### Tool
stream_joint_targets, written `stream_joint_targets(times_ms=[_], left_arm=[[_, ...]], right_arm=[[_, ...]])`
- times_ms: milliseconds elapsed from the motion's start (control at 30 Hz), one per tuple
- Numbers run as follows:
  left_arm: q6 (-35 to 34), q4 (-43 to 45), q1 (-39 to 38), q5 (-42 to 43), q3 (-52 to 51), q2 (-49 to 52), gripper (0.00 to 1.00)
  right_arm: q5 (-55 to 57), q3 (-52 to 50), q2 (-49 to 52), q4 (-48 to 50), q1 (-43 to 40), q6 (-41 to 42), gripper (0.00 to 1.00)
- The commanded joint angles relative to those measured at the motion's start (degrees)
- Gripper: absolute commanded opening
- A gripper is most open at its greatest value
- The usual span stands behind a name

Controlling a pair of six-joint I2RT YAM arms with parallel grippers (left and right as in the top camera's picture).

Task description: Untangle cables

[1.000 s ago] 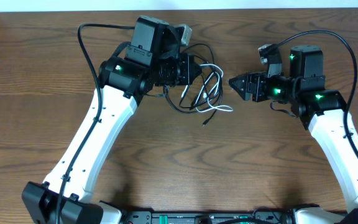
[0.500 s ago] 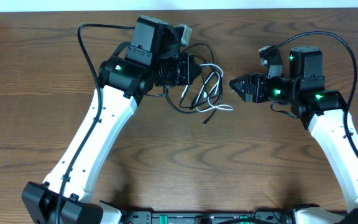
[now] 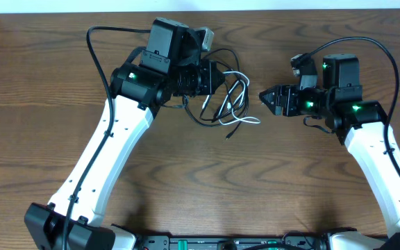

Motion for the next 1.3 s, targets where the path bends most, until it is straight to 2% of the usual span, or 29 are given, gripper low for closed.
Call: stream_joint_targets(times_ms=[0,100,133,167,233,267,333,500,600,700,767,800,933,1000,1100,1267], left_arm=[[-0.52,-0.2,-0.02,-0.74,-1.18,-0.2,0.09],[-0.52,-0.39,-0.02,-0.74,-1.53,-0.2,0.09],[-0.52,-0.39,-0.02,-0.74,-1.57,-0.2,0.14],[-0.52,-0.42,-0.02,-0.74,-1.64,-0.2,0.22],[-0.52,-0.42,-0.02,-0.74,-1.64,-0.2,0.21],[-0.52,-0.39,-0.02,-0.74,-1.64,-0.2,0.08],[-0.52,-0.42,-0.02,-0.74,-1.64,-0.2,0.07],[0.87,-1.29,-0.09,-0.74,-1.64,-0.2,0.07],[2.08,-2.14,-0.09,-0.76,-2.25,-0.17,0.08],[2.08,-2.12,-0.09,-0.76,-3.08,0.04,0.17],[2.05,-2.19,-0.09,-0.74,-3.67,0.44,0.17],[2.08,-2.21,-0.09,-0.76,-3.89,0.57,0.22],[2.08,-2.38,-0.09,-0.76,-4.0,1.31,0.22],[2.08,-2.27,-0.07,-0.81,-4.0,1.62,0.22],[2.05,-2.36,-0.02,-3.17,-4.0,1.73,0.23],[1.99,-2.32,0.92,-5.03,-4.0,1.73,0.27]], right_arm=[[0.9,0.7,0.2,-0.24,0.11,-0.87,0.69],[0.9,0.7,0.17,-0.24,0.11,-0.87,0.69],[0.9,0.7,0.17,-0.24,0.11,-0.87,0.69],[0.9,0.7,0.17,-0.26,0.11,-0.87,0.69],[0.9,0.7,0.2,-0.35,0.11,-0.87,0.69],[0.9,0.7,0.2,-0.37,0.11,-0.87,0.69],[0.9,0.7,0.17,-0.39,0.11,-0.87,0.69],[1.2,0.7,0.17,-0.44,0.11,-0.87,0.69],[5.64,0.7,0.2,-1.7,-0.04,1.16,0.67],[7.37,0.7,0.83,-4.37,-0.33,2.4,0.68],[7.76,0.7,2.1,-7.06,-0.83,2.43,0.67],[7.69,0.7,2.69,-8.0,-1.05,2.51,0.67],[6.45,0.7,5.51,-12.31,-0.85,3.39,0.67],[3.91,0.7,7.08,-14.14,0.02,-0.37,0.66],[-0.24,0.7,9.35,-15.82,2.54,-11.34,0.67],[-0.46,0.68,12.17,-14.47,6.84,-20.83,0.71]])
